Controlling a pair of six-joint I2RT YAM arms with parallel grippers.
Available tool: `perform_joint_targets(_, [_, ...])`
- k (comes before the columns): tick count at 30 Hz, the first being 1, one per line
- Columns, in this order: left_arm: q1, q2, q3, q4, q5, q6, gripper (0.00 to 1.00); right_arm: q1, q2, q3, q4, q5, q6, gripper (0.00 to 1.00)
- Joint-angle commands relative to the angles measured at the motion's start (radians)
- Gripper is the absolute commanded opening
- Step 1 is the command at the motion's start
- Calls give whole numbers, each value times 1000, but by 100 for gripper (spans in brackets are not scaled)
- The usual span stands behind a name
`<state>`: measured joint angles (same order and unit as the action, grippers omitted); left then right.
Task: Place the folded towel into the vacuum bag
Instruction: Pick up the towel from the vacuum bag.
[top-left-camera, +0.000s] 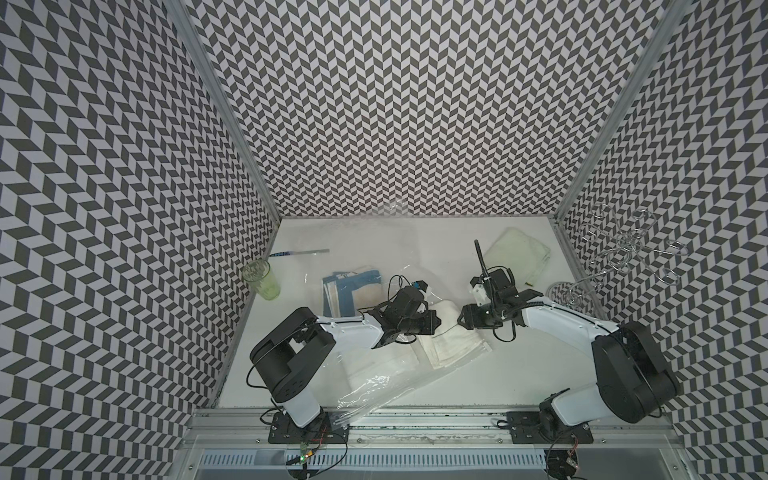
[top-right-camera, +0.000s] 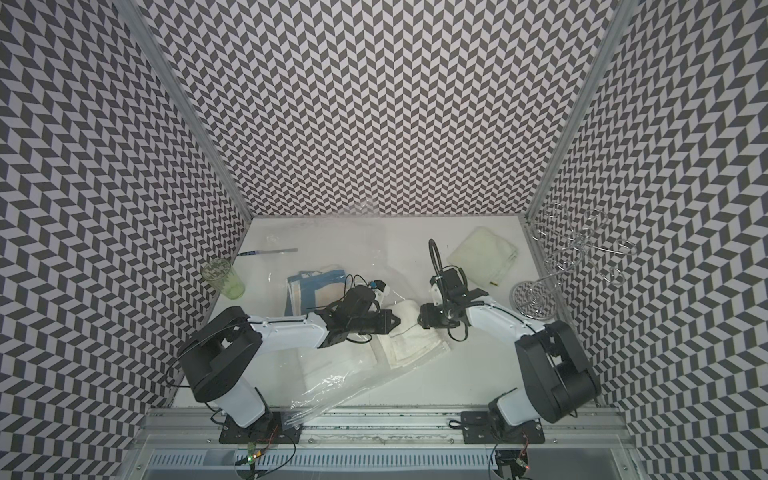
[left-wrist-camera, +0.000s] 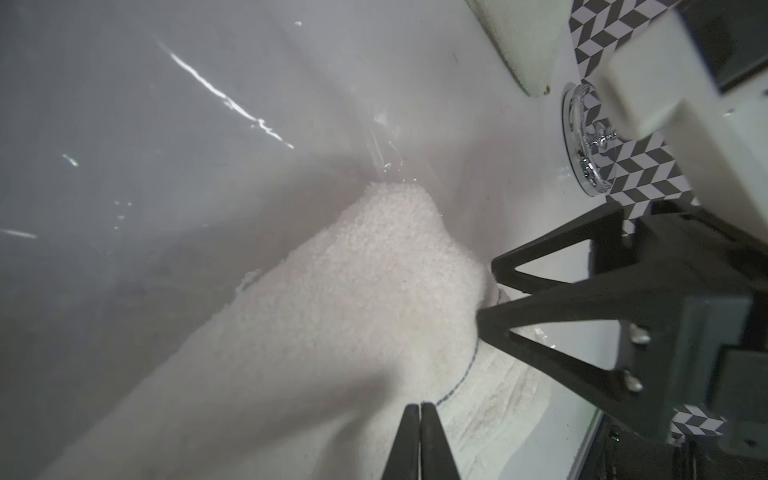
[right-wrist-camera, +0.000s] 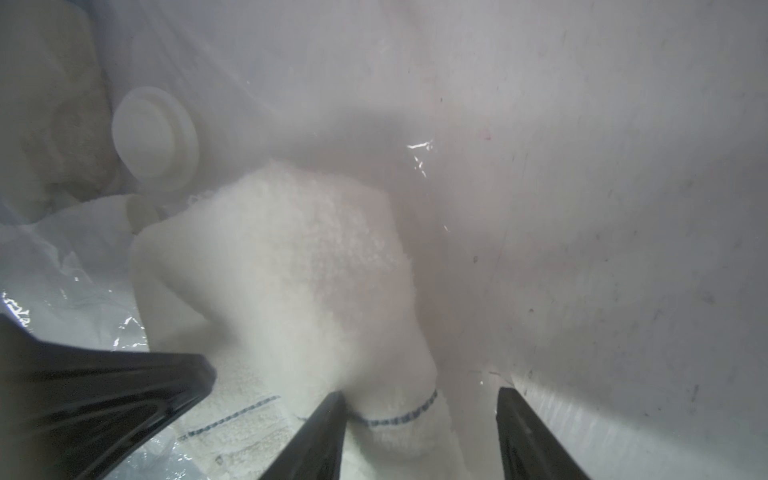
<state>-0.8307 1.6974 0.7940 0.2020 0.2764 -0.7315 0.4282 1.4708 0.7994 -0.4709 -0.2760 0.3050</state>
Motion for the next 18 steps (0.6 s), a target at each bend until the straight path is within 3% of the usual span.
perform_joint_targets(1, [8, 31, 1, 57, 18, 5, 7, 12, -96, 37, -19, 67, -14, 65])
perform_joint_targets(7, [28, 39, -65, 82, 20, -7, 7, 17, -83, 19, -32, 8, -26, 64])
perform_joint_targets(18, [25, 47, -81, 98, 23, -2, 7, 65, 26, -8, 75, -81, -6, 48])
